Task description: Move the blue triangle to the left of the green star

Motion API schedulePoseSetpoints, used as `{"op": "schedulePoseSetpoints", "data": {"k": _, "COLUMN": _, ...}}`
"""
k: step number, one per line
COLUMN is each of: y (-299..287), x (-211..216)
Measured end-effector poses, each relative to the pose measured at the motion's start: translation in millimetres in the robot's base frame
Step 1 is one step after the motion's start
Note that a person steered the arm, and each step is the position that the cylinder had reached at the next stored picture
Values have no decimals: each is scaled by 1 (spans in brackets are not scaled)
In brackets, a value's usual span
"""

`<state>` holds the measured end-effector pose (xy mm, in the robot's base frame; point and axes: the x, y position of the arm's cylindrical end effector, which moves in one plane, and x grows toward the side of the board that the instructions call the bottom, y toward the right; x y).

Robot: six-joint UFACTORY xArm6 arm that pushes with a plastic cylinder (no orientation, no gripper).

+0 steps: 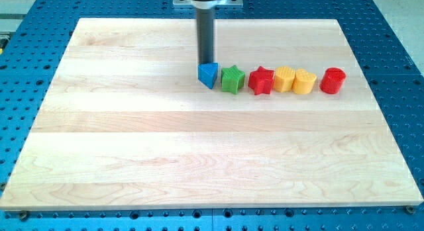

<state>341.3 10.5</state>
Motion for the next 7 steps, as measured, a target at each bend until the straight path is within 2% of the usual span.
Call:
{"op": "schedulePoseSetpoints", "data": {"k": 3, "y": -6, "x": 24}}
{"op": "schedulePoseSetpoints", "data": {"k": 5, "y": -38, "x": 21}}
{"op": "schedulePoseSetpoints", "data": {"k": 6, "y": -71, "x": 6}}
{"op": "schedulePoseSetpoints", "data": {"k": 7, "y": -102, "x": 59}}
